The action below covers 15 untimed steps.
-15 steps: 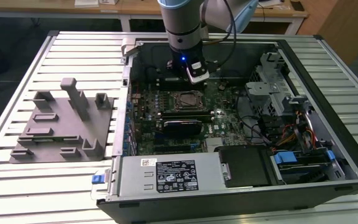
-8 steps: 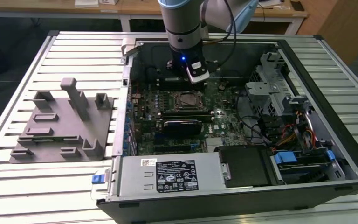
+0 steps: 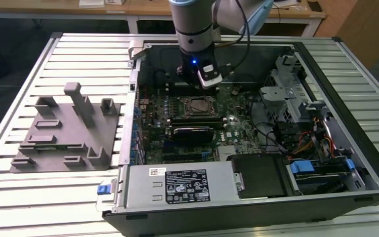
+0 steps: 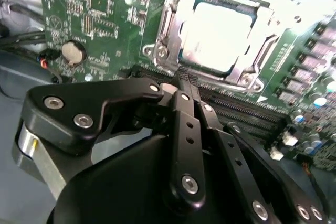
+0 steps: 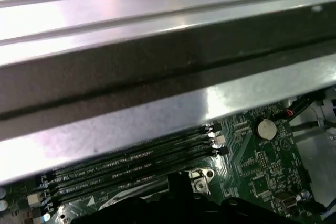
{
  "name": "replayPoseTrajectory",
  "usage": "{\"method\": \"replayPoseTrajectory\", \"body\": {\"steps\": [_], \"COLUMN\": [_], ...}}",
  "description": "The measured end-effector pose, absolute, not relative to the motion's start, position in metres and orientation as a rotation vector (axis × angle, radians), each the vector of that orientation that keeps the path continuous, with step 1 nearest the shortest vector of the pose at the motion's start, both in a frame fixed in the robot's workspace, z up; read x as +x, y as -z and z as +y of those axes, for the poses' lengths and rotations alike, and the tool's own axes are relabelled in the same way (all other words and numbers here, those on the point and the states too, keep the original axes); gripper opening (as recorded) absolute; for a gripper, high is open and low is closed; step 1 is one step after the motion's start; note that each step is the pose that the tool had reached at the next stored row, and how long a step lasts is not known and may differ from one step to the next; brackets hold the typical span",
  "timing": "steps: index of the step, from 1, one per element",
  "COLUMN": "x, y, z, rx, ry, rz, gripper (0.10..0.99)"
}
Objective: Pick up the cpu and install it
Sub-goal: 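Install the first cpu locking lever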
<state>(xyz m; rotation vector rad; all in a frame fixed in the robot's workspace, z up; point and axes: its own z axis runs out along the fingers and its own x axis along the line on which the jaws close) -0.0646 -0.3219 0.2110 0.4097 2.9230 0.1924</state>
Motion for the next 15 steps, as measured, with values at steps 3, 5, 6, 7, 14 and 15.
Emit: {"method": "replayPoseTrajectory", "body": {"steps": [3,5,6,7,14,15], "x": [-0.0641,-0.0637,-0.0635,-0.0633,-0.0615,-0.0613], "y": [-0.2107,-0.2106,-0.2105,-0.2105,-0.2103,-0.2102], "z": [-0.3219,-0.3220,-0.3221,-0.3223,-0.3273,-0.3289], "rx": [0.407,0.406,0.406,0.405,0.404,0.404], "ry": [-0.151,-0.123,-0.110,-0.096,-0.014,-0.008], "rz": [2.931,2.938,2.942,2.946,2.977,2.980], "gripper": [0.106,0.106,0.106,0.106,0.106,0.106]}}
